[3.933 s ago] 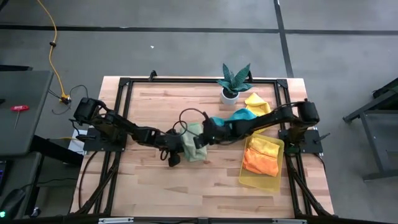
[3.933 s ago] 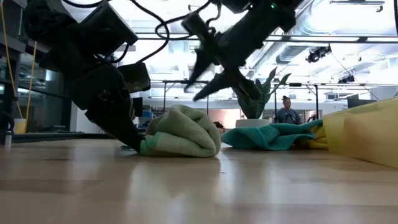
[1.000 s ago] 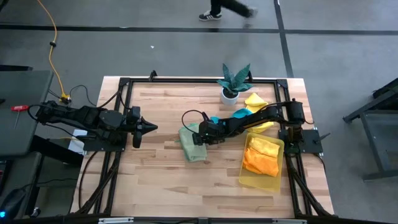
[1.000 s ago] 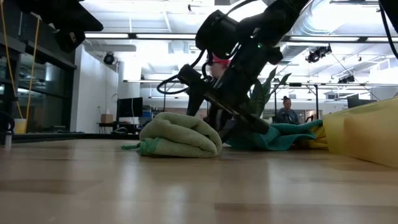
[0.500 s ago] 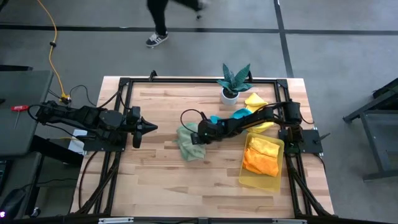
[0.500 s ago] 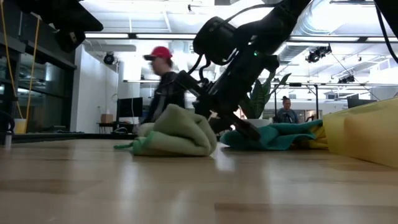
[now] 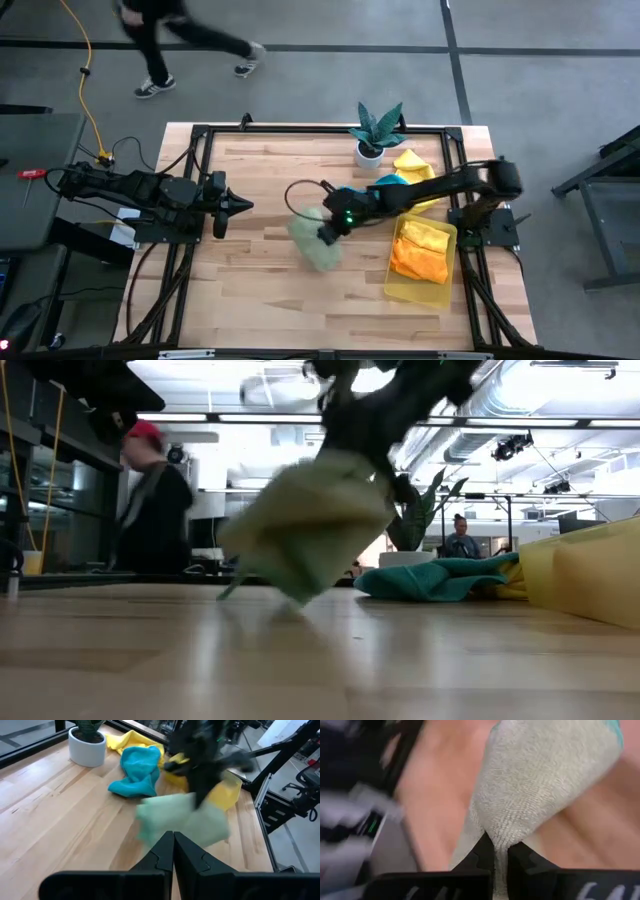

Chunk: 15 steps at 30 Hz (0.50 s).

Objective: Fold microfiber towels
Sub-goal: Put the light green microfiber cloth into the yellow bin

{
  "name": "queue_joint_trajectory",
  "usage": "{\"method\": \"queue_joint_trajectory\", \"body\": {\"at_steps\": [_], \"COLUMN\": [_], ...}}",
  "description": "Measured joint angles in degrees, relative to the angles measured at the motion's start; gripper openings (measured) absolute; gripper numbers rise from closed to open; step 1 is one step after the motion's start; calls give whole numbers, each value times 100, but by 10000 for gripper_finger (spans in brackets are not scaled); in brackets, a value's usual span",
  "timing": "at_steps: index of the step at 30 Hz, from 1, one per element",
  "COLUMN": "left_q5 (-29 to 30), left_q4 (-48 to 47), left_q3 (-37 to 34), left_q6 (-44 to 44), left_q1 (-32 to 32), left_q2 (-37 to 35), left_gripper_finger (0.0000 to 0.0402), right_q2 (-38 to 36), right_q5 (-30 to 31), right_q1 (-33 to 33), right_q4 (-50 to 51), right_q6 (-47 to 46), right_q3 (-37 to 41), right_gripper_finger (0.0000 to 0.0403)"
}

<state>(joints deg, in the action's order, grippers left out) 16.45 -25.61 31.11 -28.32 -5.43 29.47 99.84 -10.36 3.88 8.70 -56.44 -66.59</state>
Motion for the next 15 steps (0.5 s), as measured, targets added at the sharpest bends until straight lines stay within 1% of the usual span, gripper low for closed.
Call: {"method": "queue_joint_trajectory", "body": {"at_steps": [3, 6, 9, 13, 15], "left_q5": [0, 2, 4, 7, 10], "left_q4": [0, 0, 1, 2, 4], "left_q3": [0, 0, 0, 0, 0], "left_q6": [0, 0, 0, 0, 0], "left_q1": [0, 0, 0, 2, 2], "left_q2": [0, -2, -1, 1, -1], "left_gripper_finger": [0, 0, 0, 0, 0], "right_q2": [-546, -1163, -1806, -2563, -2848], "right_q5": [-588, -1149, -1301, -1388, -1359], "right_q1": [232, 544, 951, 1582, 1923], "right_q4": [419, 908, 1443, 2188, 2749], "right_q6": [466, 695, 524, -135, -478], "right_q3": [0, 0, -9, -9, -17], "right_gripper_finger": [1, 1, 1, 0, 0]}}
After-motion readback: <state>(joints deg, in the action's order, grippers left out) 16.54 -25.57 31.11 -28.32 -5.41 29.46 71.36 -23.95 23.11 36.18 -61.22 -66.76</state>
